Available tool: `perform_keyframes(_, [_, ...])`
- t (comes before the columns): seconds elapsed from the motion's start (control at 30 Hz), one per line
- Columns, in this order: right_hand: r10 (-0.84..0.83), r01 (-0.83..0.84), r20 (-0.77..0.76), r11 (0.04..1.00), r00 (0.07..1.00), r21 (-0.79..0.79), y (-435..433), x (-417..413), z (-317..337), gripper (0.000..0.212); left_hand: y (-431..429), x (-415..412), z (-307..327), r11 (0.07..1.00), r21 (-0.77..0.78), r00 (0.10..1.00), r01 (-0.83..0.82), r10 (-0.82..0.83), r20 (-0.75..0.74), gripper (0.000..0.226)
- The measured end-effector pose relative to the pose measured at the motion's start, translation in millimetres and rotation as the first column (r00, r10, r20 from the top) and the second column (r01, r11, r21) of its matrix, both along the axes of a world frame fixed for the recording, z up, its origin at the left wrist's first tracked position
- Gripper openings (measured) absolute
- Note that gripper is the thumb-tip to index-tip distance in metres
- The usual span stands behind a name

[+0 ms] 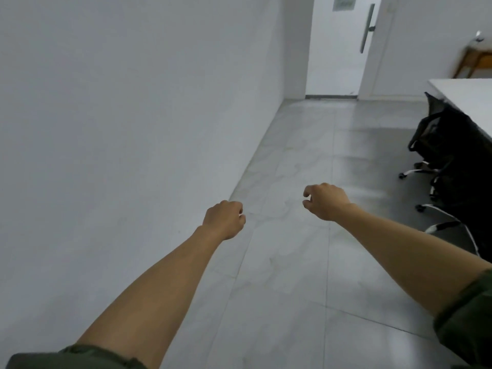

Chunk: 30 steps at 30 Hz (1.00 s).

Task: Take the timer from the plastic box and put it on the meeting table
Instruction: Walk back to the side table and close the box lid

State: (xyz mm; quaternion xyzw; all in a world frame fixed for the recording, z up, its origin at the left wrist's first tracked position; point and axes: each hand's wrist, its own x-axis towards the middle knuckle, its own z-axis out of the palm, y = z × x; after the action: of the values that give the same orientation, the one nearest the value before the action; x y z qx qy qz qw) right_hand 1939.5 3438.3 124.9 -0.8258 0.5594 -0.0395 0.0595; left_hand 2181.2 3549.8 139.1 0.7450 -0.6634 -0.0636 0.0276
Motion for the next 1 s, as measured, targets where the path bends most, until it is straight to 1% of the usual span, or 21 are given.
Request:
perform_keyframes(0.2, [-0.022,0.023,-0.033,1.0,0.999,0.02,-123.3,11.7,-1.9,0.036,-139.1,14.5,-6.1,0.999,0.03,0.999,0.041,-0.041,-0.016,0.033])
perform_keyframes(0.23, [-0.04,0.041,-0.039,0.999,0.998,0.016,-159.1,14.7,-6.9,0.036,-178.7,18.6,-12.2,0.998,0.027,0.998,0.054,-0.053,-0.02,0.033])
perform_keyframes(0.3, [-0.054,0.055,-0.06,0.998,0.997,0.016,-195.1,16.8,-10.8,0.036,-219.4,23.6,-16.0,0.997,0.034,0.997,0.076,-0.076,-0.014,0.033])
perform_keyframes(0.4, [-0.102,0.103,-0.075,0.995,0.992,0.015,-280.4,26.5,-20.8,0.037,-314.0,38.3,-24.1,0.993,0.034,0.993,0.113,-0.112,-0.029,0.033])
perform_keyframes(0.5, [-0.165,0.167,-0.064,0.986,0.984,0.019,-368.5,35.0,-13.9,0.037,-416.7,54.5,-14.7,0.987,0.027,0.987,0.156,-0.155,-0.028,0.033])
perform_keyframes(0.6, [-0.212,0.212,-0.017,0.977,0.977,0.004,-440.9,36.3,1.6,0.036,-506.8,62.7,6.2,0.982,-0.006,0.982,0.191,-0.191,-0.011,0.033])
perform_keyframes(0.73, [-0.258,0.259,-0.027,0.966,0.966,0.015,-522.4,24.4,5.2,0.037,-607.6,53.6,11.4,0.969,0.014,0.969,0.246,-0.246,-0.019,0.034])
perform_keyframes(0.87, [-0.292,0.293,-0.034,0.955,0.956,0.036,-611.4,9.3,-9.0,0.036,-704.5,40.3,-4.6,0.957,0.037,0.958,0.287,-0.286,-0.029,0.035])
perform_keyframes(1.0, [-0.307,0.308,-0.028,0.949,0.951,0.065,-714.1,-6.9,-24.4,0.037,-806.2,22.4,-19.0,0.955,0.061,0.957,0.291,-0.29,-0.029,0.034])
